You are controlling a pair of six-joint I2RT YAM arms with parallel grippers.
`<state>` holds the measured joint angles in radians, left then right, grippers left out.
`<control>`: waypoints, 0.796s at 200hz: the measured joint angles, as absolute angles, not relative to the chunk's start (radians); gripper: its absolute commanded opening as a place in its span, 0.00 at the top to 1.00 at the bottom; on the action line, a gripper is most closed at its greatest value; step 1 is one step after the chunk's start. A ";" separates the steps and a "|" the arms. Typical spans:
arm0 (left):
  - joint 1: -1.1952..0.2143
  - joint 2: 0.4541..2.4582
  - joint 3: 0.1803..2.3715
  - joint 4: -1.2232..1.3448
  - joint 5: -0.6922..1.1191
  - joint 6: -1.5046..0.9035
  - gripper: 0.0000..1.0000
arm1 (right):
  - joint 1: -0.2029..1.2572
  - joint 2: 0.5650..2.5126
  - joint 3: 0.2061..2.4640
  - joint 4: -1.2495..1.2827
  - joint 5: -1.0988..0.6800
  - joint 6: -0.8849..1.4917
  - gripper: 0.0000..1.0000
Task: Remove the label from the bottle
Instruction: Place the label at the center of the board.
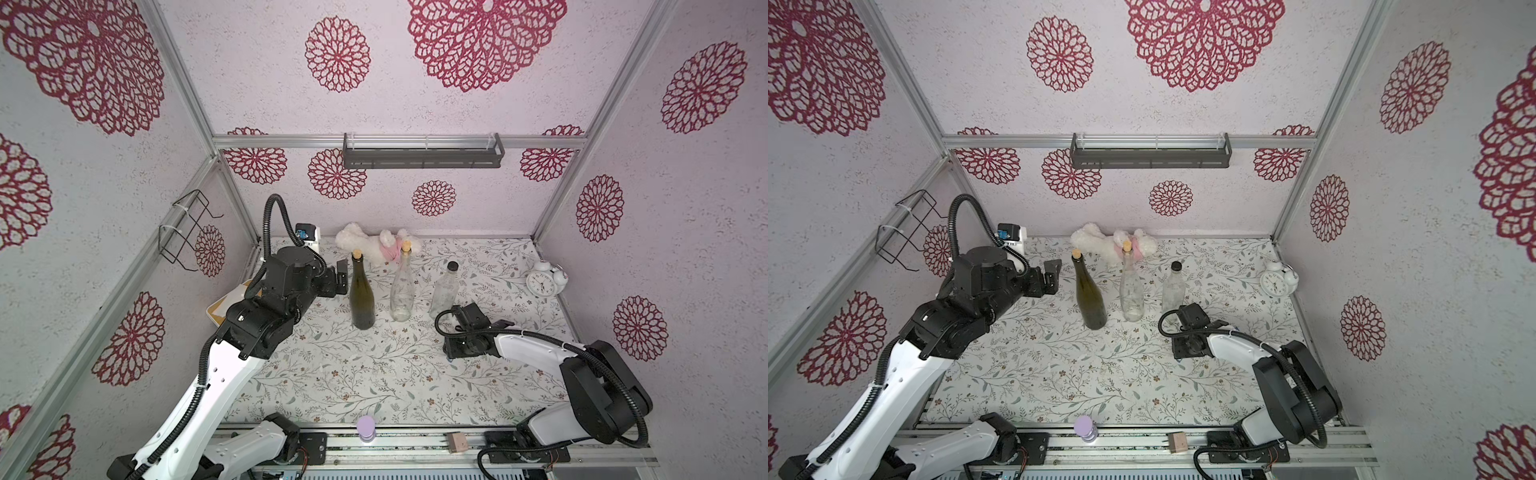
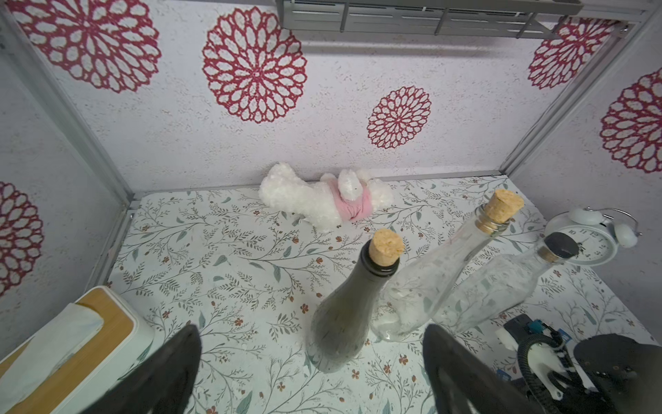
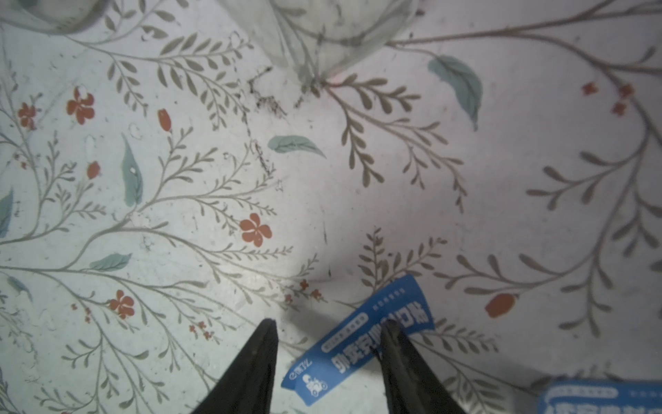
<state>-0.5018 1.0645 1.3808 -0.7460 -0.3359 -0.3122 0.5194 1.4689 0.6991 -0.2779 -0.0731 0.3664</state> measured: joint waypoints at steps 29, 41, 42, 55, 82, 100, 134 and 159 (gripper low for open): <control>-0.450 1.013 1.311 -0.744 -0.352 -0.323 0.03 | 0.495 1.469 0.696 -0.266 -0.083 0.340 0.50; -0.424 0.999 1.280 -0.740 -0.355 -0.329 0.03 | 0.486 1.463 0.694 -0.267 -0.084 0.330 0.50; -0.422 0.998 1.278 -0.740 -0.355 -0.330 0.03 | 0.486 1.462 0.694 -0.267 -0.084 0.329 0.50; -0.397 0.989 1.246 -0.733 -0.355 -0.338 0.03 | 0.480 1.443 0.693 -0.271 -0.084 0.320 0.50; -0.355 0.976 1.174 -0.693 -0.354 -0.352 0.03 | 0.467 1.340 0.682 -0.275 -0.084 0.304 0.48; -0.326 0.970 1.126 -0.649 -0.348 -0.357 0.03 | 0.442 1.248 0.658 -0.278 -0.084 0.300 0.47; -0.272 0.971 1.042 -0.556 -0.341 -0.365 0.03 | 0.338 1.100 0.625 -0.284 -0.084 0.288 0.42; -0.236 0.971 0.960 -0.463 -0.334 -0.366 0.03 | 0.227 1.029 0.619 -0.270 -0.088 0.287 0.38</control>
<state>-0.2356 0.9710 0.9596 -0.4625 -0.3336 -0.3664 0.2272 1.0286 0.6193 -0.2703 -0.0879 0.2871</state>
